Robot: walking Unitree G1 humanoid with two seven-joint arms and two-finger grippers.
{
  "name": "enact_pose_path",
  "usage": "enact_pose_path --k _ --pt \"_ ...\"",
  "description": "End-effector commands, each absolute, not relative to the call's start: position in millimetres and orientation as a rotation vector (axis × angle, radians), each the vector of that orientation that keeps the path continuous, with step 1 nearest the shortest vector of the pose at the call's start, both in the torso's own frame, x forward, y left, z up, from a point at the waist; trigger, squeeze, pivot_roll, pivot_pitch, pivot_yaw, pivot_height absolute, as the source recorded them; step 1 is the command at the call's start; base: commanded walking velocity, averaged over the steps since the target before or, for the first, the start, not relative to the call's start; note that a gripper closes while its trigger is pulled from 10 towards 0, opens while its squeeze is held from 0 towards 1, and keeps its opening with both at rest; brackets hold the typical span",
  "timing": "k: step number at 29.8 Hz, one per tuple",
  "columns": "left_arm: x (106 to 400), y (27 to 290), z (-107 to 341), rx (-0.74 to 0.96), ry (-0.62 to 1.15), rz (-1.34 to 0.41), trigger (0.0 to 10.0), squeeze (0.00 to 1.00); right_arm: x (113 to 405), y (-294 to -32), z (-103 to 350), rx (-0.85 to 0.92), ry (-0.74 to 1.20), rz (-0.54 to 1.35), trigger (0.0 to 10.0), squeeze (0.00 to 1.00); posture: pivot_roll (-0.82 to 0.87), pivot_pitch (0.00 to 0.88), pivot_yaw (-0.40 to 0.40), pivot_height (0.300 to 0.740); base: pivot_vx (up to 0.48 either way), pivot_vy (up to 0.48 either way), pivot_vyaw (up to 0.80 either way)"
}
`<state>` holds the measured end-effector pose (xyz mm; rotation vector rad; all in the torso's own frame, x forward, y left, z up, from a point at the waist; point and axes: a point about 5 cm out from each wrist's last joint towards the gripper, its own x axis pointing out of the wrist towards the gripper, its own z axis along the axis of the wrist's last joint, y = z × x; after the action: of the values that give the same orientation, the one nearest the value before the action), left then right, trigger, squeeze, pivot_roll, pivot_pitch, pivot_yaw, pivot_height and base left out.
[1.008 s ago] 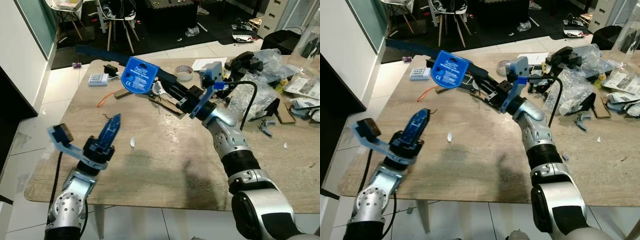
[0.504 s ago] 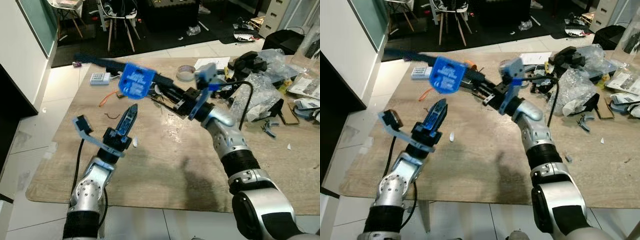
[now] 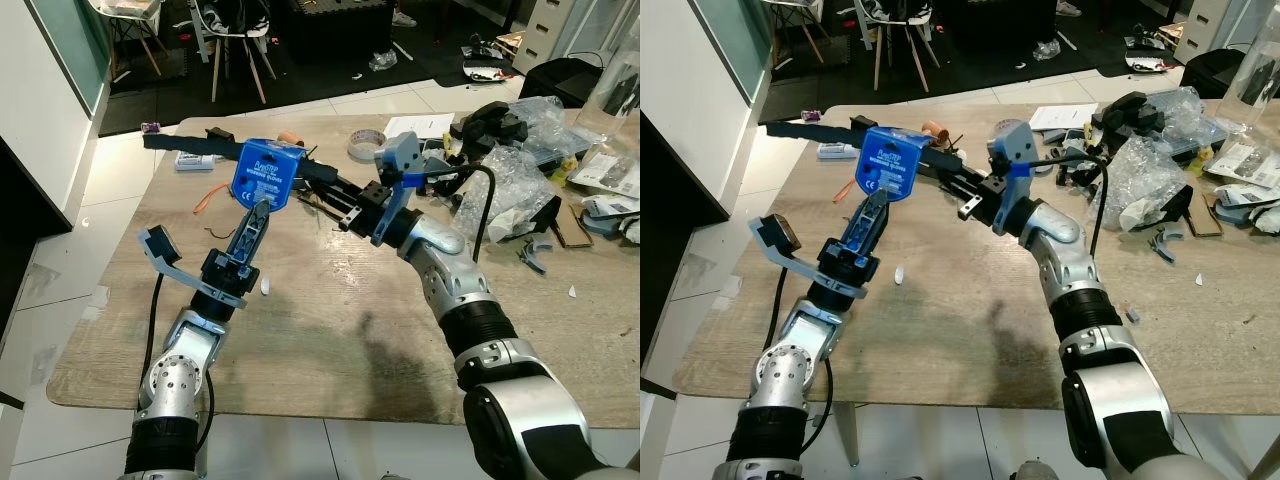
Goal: Picking trash to rubbish bin
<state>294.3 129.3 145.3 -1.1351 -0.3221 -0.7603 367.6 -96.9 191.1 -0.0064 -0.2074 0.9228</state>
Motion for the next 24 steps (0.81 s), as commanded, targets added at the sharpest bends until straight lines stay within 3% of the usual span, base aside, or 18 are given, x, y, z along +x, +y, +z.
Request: enact_pose_path --k 1,10,12,24 --pt "295 129 151 -1.119 -0.344 -0.763 10.0 0.00 365 -94 182 -0.013 -0.176 0.939 0.0 0.00 -0.01 0.036 0.056 0.740 0.000 0.000 0.00" --pt "296 125 157 -1.107 -0.354 -0.787 10.0 0.00 363 -90 176 -0.019 -0.158 0.950 0.0 0.00 -0.01 0.039 0.061 0.740 0.000 0.000 0.00" --pt "294 121 158 -1.088 -0.350 -0.821 0.0 0.00 362 -90 175 -0.021 -0.156 0.950 0.0 0.00 -0.01 0.038 0.061 0.740 0.000 0.000 0.00" --pt "289 115 157 -1.071 -0.341 -0.860 0.0 0.00 363 -91 176 -0.024 -0.157 0.946 0.0 0.00 -0.02 0.039 0.060 0.740 0.000 0.000 0.00"
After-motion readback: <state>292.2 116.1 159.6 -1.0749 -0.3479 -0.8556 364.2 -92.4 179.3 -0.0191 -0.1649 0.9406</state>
